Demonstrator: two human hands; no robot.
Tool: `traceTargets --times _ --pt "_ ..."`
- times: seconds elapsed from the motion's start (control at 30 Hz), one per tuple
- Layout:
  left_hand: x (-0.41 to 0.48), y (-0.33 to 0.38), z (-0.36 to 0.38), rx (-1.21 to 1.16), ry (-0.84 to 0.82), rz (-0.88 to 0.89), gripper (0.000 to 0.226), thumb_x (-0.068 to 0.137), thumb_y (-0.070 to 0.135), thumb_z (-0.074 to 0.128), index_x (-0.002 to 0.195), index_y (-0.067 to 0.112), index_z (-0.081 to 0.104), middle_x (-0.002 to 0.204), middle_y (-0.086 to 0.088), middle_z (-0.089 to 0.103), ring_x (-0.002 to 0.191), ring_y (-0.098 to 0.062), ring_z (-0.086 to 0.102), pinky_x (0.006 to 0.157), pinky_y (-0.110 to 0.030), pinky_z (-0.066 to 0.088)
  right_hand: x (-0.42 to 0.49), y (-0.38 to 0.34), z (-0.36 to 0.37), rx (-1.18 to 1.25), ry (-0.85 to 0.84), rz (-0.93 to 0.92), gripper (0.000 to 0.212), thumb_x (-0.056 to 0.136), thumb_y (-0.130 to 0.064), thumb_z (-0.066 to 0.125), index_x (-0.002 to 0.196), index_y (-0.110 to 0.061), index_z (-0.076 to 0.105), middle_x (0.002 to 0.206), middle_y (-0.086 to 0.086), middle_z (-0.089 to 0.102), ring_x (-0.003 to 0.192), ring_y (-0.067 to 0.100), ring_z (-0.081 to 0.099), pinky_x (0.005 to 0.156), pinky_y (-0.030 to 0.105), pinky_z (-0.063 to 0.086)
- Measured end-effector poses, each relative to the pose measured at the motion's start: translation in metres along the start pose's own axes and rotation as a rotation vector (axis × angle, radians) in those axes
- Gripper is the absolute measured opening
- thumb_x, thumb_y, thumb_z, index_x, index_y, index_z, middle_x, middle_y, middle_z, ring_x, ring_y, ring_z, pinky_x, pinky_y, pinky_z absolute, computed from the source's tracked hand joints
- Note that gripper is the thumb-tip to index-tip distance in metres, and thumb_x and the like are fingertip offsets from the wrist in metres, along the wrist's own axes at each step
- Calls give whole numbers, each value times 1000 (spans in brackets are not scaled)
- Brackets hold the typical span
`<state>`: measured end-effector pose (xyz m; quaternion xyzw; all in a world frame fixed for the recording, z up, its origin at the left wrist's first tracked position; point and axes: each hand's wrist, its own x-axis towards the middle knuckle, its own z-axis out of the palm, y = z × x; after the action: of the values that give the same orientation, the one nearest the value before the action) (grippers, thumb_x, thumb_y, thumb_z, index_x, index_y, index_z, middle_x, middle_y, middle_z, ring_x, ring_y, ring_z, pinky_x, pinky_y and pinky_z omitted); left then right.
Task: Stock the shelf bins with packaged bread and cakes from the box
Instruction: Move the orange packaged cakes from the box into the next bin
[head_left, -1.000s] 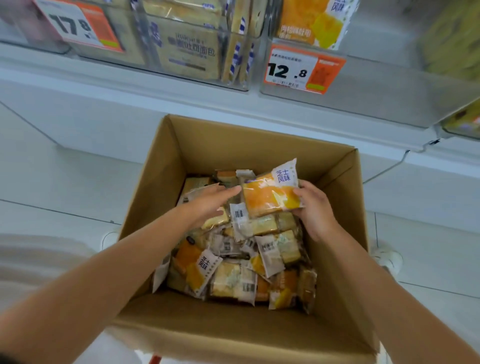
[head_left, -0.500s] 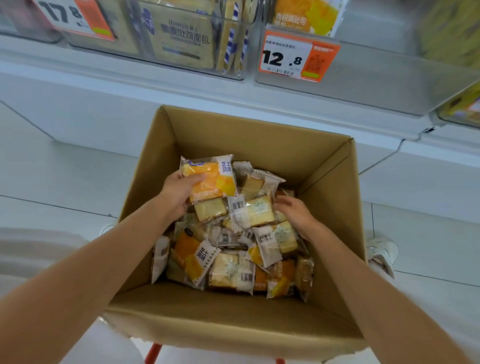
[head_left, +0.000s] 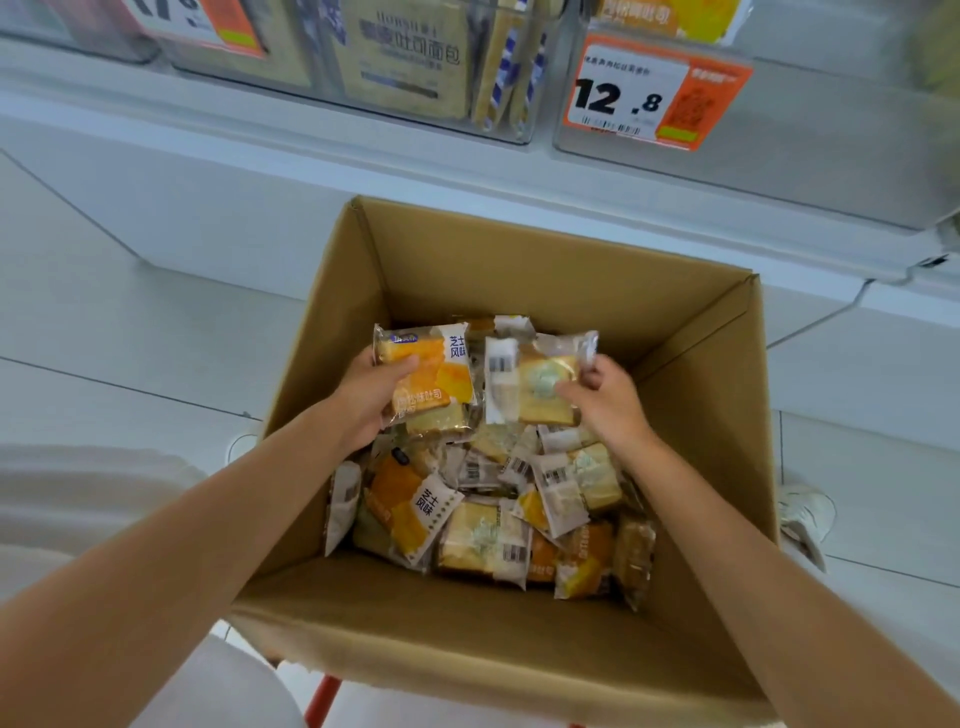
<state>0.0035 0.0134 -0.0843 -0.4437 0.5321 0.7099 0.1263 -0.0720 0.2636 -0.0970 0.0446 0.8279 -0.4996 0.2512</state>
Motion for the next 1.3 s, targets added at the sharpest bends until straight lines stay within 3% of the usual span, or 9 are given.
traceTargets --times 0.13,0.2,0.3,0.5,0.7,0.8,0.87,1.2,1.3 --pt "-17 8 10 -59 -119 -79 21 103 30 49 120 21 56 122 -13 67 107 -30 65 94 -51 52 -30 -52 -17 79 -2 -337 21 87 -11 69 99 -24 58 110 -3 68 100 2 63 84 19 51" --pt "-22 14 15 -142 -297 -123 52 99 59 38 125 19 60 121 -14 69 114 -33 63 101 -52 47 -39 -61 -12 -64 -169 -480 24 86 -3 69 99 -22 61 124 -8 64 117 -11 51 97 10 39" --pt "-23 23 22 -146 -455 -96 82 82 81 38 133 20 59 131 -15 63 121 -36 60 101 -57 46 -38 -52 -4 -355 -321 -534 18 89 -6 66 97 -22 67 136 -7 58 138 -1 32 117 28 26" --pt "-33 27 45 57 -469 -100 59 83 47 65 127 8 62 132 -17 60 111 -34 64 89 -52 54 -45 -40 -13 -376 -342 -435 26 93 -11 61 113 -26 69 132 -9 61 134 3 43 115 38 35" --pt "-42 17 66 188 -573 -123 38 92 39 43 110 12 62 103 -13 68 92 -30 67 90 -51 52 -40 -48 -23 -696 -299 -487 95 79 -40 78 151 -44 16 161 -7 15 148 12 11 118 37 12" --pt "-45 19 67 183 -597 -111 40 94 35 34 93 13 66 87 -11 68 76 -26 66 84 -44 53 -30 -48 -27 -419 -283 -344 81 67 -48 85 135 -37 41 127 -10 55 111 7 55 91 29 47" --pt "-42 19 63 179 -566 -105 40 93 35 32 97 13 65 96 -15 69 92 -30 66 97 -52 49 -27 -49 -25 -339 -125 -332 65 65 -52 84 113 -27 49 106 -10 53 90 6 56 72 24 46" --pt "-56 41 55 108 -575 64 61 89 68 45 131 26 59 126 -10 68 118 -31 63 102 -56 46 -27 -83 -12 108 137 -85 62 80 -49 74 116 -14 38 104 0 57 86 8 62 65 23 54" --pt "-69 58 62 234 -488 235 33 91 31 65 123 20 61 116 -9 71 115 -32 64 103 -50 47 -35 -101 -14 273 -29 16 78 70 -54 80 126 -15 41 114 4 63 94 20 69 77 37 60"
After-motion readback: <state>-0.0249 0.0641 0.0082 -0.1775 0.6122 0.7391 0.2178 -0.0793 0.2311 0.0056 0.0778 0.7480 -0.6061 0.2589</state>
